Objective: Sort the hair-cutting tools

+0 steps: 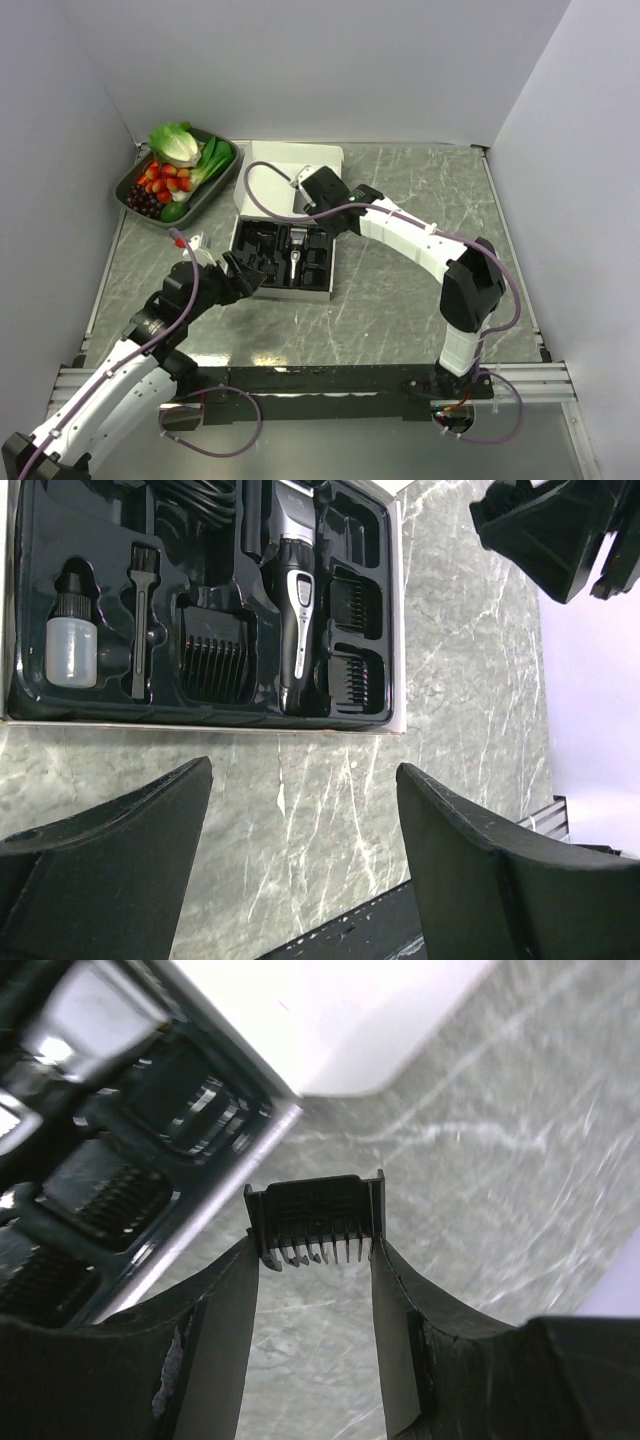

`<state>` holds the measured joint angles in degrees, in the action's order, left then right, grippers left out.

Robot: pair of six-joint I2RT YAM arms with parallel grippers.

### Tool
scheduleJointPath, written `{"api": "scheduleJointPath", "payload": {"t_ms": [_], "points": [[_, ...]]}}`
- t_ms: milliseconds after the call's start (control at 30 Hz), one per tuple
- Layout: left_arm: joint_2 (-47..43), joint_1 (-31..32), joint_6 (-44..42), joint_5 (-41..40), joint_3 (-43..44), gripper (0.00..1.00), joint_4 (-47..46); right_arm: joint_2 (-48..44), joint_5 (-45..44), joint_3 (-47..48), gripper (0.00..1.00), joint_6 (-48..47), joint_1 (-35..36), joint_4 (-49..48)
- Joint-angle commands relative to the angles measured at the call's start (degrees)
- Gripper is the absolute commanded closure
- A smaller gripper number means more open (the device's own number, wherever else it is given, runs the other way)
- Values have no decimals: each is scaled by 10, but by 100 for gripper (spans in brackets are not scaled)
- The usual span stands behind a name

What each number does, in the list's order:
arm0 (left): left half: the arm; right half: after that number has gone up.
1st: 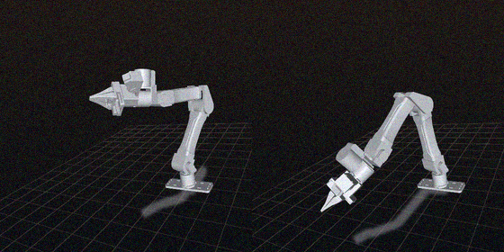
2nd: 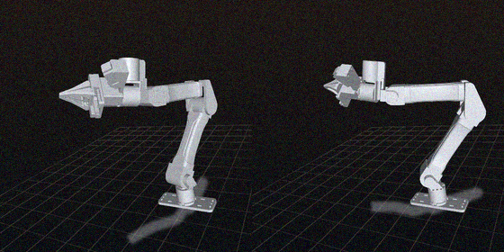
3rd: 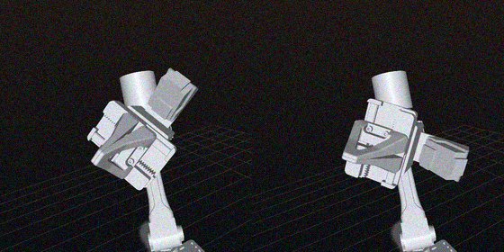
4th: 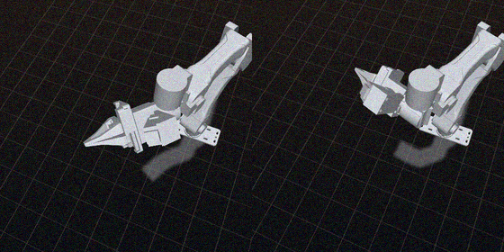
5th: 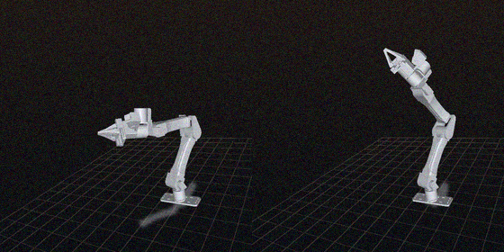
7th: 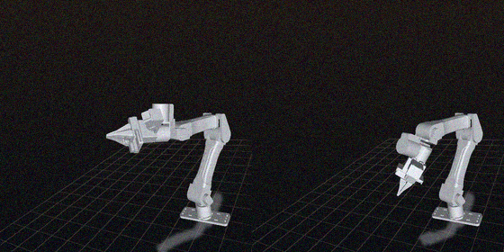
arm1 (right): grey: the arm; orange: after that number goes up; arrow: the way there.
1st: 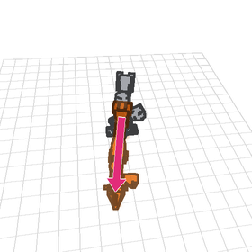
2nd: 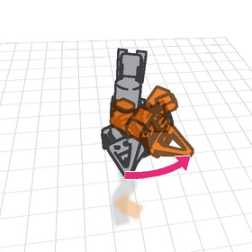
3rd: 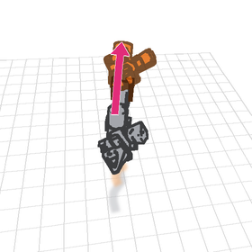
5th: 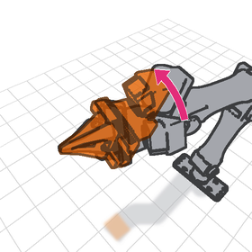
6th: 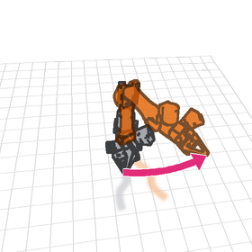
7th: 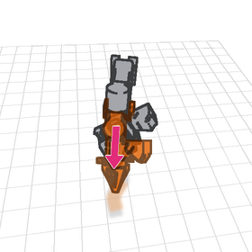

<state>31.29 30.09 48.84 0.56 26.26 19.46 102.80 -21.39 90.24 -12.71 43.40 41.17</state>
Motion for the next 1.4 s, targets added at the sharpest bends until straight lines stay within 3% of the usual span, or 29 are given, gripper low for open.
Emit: {"api": "scheduleJointPath", "payload": {"t_ms": [0, 500, 1367], "points": [[-19, 2, 4, -4, 31, 20, 21, 18, 30, 47, 92, -84, 24, 20], [-23, 2, 4, -4, 30, 20, 19, 100, 126, 85, 90, -220, 27, -17], [4, 3, -9, -4, 41, 19, 15, 160, 163, 115, 85, -253, 2, 43]]}}
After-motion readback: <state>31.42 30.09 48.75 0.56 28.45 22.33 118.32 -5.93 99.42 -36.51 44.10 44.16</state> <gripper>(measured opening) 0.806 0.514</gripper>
